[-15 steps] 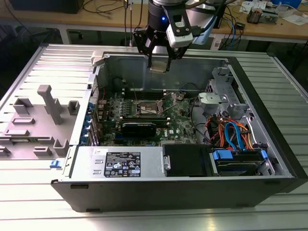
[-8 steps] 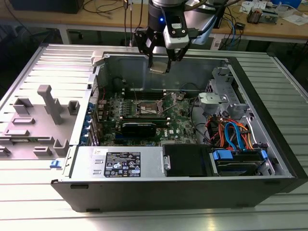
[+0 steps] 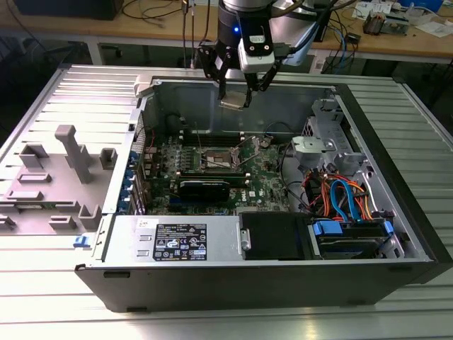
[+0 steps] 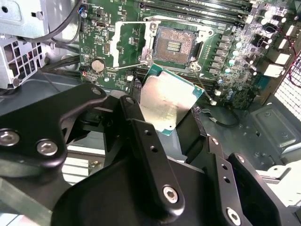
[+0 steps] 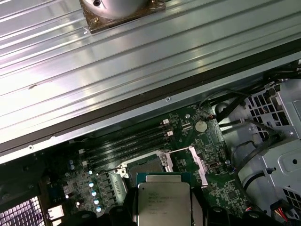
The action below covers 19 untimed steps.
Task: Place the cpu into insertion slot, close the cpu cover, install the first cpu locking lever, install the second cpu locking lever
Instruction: 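Place the cpu into insertion slot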
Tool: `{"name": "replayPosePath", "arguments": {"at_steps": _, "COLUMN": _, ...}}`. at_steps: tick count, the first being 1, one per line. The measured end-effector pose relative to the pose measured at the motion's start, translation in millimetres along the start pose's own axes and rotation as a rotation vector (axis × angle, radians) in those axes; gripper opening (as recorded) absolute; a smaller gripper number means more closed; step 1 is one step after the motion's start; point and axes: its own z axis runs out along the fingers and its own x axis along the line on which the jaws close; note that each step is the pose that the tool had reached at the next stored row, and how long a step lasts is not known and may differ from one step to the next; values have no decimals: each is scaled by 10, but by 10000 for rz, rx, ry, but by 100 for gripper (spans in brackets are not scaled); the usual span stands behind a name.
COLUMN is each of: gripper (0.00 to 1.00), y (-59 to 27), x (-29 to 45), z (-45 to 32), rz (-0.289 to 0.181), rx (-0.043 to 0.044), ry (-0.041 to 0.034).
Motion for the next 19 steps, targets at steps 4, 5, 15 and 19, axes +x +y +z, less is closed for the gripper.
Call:
{"name": "replayPosePath", "arguments": {"at_steps": 4, "gripper": 55, "y": 0, "x": 0, "z": 0, "rz": 54, "rx": -1, "ry": -5}}
{"name": "replayPosePath", "arguments": {"at_steps": 5, "gripper": 55, "y": 0, "x": 0, "z": 0, "rz": 157, "rx": -4, "ry": -14}}
{"name": "replayPosePath", "arguments": {"at_steps": 15, "gripper": 55, "y": -1, "x": -1, "z": 10, "rz": 1361, "rx": -26, "ry": -121}}
{"name": "replayPosePath", "arguments": {"at_steps": 19, "gripper": 55, "y": -2, "x": -1, "z": 15, "rz": 1782, "rx": -34, "ry": -158}}
